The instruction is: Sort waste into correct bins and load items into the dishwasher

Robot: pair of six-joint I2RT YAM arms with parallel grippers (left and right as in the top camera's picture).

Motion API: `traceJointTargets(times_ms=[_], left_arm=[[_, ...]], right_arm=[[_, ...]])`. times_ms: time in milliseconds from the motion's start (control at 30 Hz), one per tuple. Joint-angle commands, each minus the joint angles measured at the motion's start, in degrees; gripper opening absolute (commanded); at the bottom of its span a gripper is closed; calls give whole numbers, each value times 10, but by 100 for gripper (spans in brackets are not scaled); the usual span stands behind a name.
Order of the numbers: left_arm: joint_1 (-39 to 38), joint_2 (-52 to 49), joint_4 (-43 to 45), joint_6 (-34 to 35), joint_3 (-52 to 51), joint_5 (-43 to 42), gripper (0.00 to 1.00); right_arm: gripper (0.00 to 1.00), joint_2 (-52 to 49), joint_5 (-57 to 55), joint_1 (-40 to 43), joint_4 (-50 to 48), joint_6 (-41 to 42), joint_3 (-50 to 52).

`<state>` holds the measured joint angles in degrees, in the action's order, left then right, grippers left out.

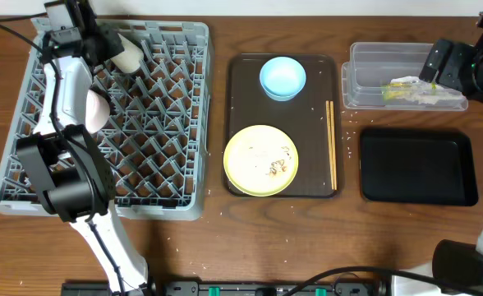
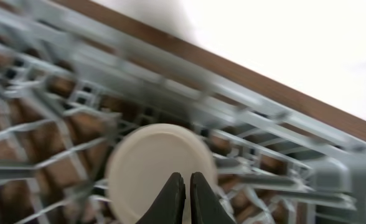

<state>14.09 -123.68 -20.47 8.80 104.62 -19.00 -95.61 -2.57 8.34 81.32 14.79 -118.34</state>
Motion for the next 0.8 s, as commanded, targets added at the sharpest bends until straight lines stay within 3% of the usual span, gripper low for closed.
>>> traceJointTargets(times_ms=[0,233,267,333,467,767], left_arm=[[-5,52,0,1,5,-69,8],[3,170,-33,1,5,-75,9],[8,196,-50,1,5,-74,17],[18,239,-82,1,5,-74,45],[44,315,-161,1,5,-74,68],[80,413,-419,2,5,-76,79]], right_arm=[[99,-1,-5,-1,0,-7,0],[99,-1,71,-1,4,-7,0],[99,-1,89,-1,3,-7,0],[99,-1,124,-1,1,0,0],[99,-1,192,-9,-16,15,0],[99,-13,200,-95,-40,-3,0]])
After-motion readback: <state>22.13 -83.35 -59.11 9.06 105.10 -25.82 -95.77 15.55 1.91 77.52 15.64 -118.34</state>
